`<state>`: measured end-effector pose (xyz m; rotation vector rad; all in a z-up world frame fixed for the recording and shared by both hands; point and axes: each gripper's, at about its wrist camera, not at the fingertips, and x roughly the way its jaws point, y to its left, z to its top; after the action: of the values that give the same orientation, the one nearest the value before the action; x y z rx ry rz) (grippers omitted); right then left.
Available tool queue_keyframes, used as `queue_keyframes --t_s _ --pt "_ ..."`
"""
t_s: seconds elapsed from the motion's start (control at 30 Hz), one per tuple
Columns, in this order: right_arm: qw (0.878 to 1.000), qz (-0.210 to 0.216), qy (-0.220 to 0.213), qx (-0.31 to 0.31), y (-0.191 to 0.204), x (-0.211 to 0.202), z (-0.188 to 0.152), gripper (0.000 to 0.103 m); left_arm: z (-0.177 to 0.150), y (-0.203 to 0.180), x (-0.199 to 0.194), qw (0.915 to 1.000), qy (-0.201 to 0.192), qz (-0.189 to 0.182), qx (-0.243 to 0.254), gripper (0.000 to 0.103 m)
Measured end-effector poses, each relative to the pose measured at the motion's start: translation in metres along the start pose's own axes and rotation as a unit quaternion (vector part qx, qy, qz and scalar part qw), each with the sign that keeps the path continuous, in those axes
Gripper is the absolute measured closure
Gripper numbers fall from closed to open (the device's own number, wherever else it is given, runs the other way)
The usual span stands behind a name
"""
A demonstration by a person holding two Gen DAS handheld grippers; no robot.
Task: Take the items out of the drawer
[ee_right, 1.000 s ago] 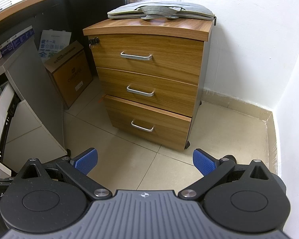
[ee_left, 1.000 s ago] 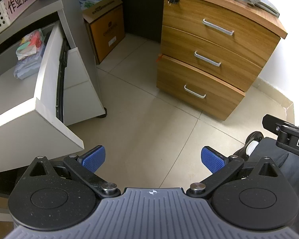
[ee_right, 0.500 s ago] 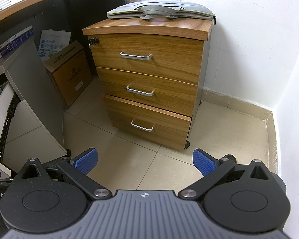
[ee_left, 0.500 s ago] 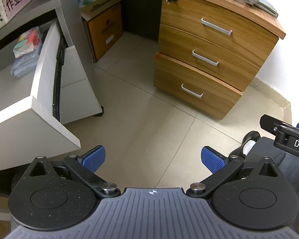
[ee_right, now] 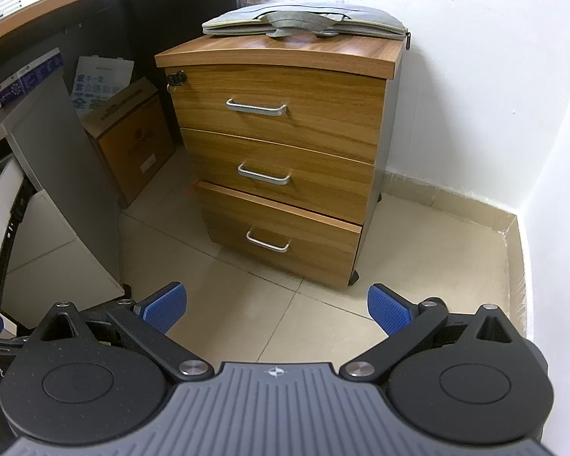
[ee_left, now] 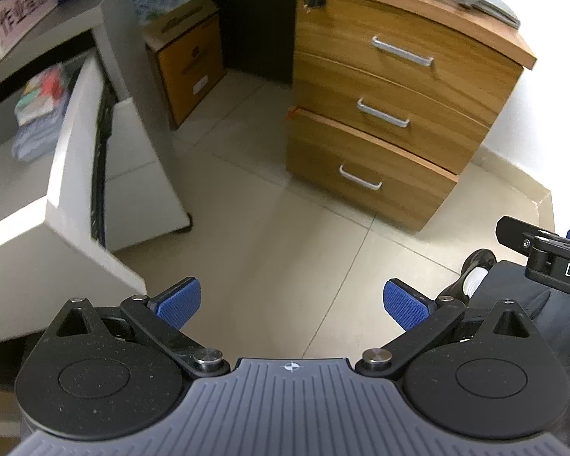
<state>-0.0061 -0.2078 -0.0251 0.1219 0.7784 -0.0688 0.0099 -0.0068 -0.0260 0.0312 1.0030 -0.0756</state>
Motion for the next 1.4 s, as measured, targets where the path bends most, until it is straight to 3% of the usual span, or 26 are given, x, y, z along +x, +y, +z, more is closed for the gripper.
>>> queue_keyframes --t_s 0.27,0.5,0.8,1.13,1.4 --pt "1.000 -0.010 -0.012 -0.009 -0.006 0.011 0.007 0.001 0.017 -0.004 0.021 0.9987 -0.029 -0.025 0.034 0.000" --pt "1.000 -0.005 -0.013 -0.007 -0.028 0.061 0.027 0.001 0.056 -0.011 0.055 0.9939 -0.055 -0.058 0.077 0.000" --pt "1.000 -0.008 -0.024 -0.001 -0.056 0.122 0.051 0.001 0.113 -0.029 0.109 0.9848 -0.095 -0.055 0.135 0.000" --pt "0.999 -0.016 -0.033 0.000 -0.090 0.190 0.079 0.001 0.164 -0.022 0.183 0.9888 -0.104 -0.078 0.072 0.000" --pt "0.999 -0.021 -0.033 0.000 -0.109 0.235 0.083 0.001 0.207 -0.020 0.241 0.9887 -0.110 -0.055 0.086 0.000"
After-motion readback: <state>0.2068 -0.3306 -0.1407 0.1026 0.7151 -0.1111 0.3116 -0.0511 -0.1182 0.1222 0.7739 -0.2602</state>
